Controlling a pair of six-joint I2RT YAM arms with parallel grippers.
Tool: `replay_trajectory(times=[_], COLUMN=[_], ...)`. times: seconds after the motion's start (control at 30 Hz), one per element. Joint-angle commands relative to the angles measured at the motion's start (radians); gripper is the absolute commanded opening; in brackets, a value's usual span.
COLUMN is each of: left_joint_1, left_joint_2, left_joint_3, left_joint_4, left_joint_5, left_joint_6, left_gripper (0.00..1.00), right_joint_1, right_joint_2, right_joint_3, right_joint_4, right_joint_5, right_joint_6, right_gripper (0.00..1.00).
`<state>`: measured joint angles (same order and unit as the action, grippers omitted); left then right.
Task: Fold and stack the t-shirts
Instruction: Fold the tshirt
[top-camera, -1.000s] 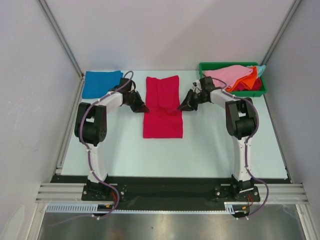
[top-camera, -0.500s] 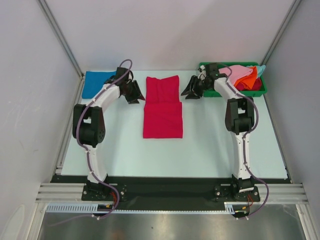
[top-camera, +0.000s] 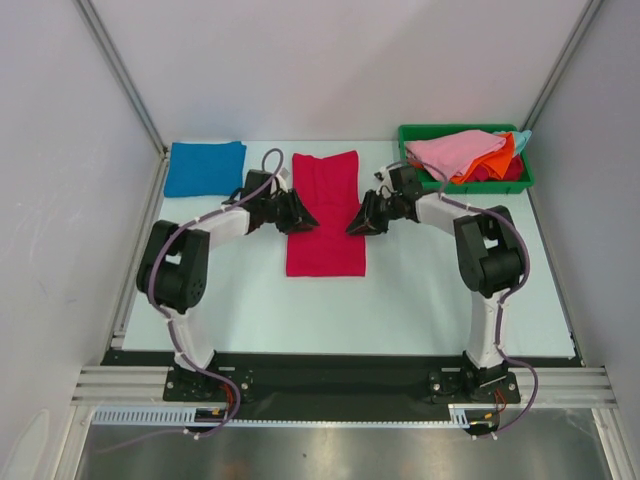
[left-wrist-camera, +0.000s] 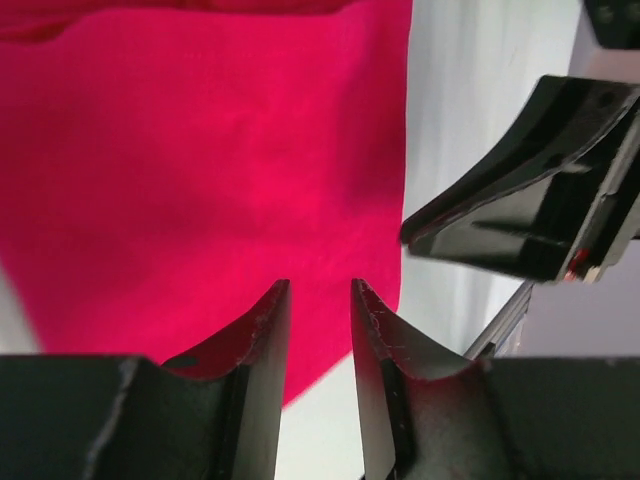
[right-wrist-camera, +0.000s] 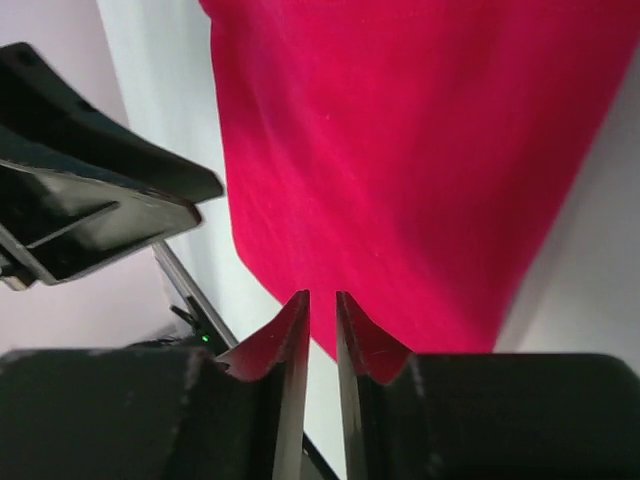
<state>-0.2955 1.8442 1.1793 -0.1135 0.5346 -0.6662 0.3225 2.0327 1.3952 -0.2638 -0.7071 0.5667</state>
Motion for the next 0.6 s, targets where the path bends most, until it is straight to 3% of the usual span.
replay_trajectory(times=[0.0,0.2,0.3,0.57], left_joint_1=[0.001,0.048,0.081,0.114], left_joint_2=[0.075,0.234,0.305,0.38], left_joint_3=[0.008,0.029,0.069,0.183], left_joint_4=[0.265,0.414,0.41,0.335], left_joint_5=[0.12,0.133,0.13,0.128], left_joint_6=[-0.079,-0.167,-0.167,-0.109], left_gripper=[0.35,0.33,0.32,0.33], right_joint_1=[-0.002,-0.036,-0.071,-0.12], right_joint_2=[0.033,0.222,0.303,0.408], right_joint_3=[-0.053,-0.001,0.069,0.261], right_joint_4=[0.403,0.638,0.647,0.374], right_joint_5=[-0.074,-0.12,-0.137,-0.091], right_joint_6=[0.171,0.295,0.314,0.131], right_gripper=[0.21,0.18,0.18,0.19])
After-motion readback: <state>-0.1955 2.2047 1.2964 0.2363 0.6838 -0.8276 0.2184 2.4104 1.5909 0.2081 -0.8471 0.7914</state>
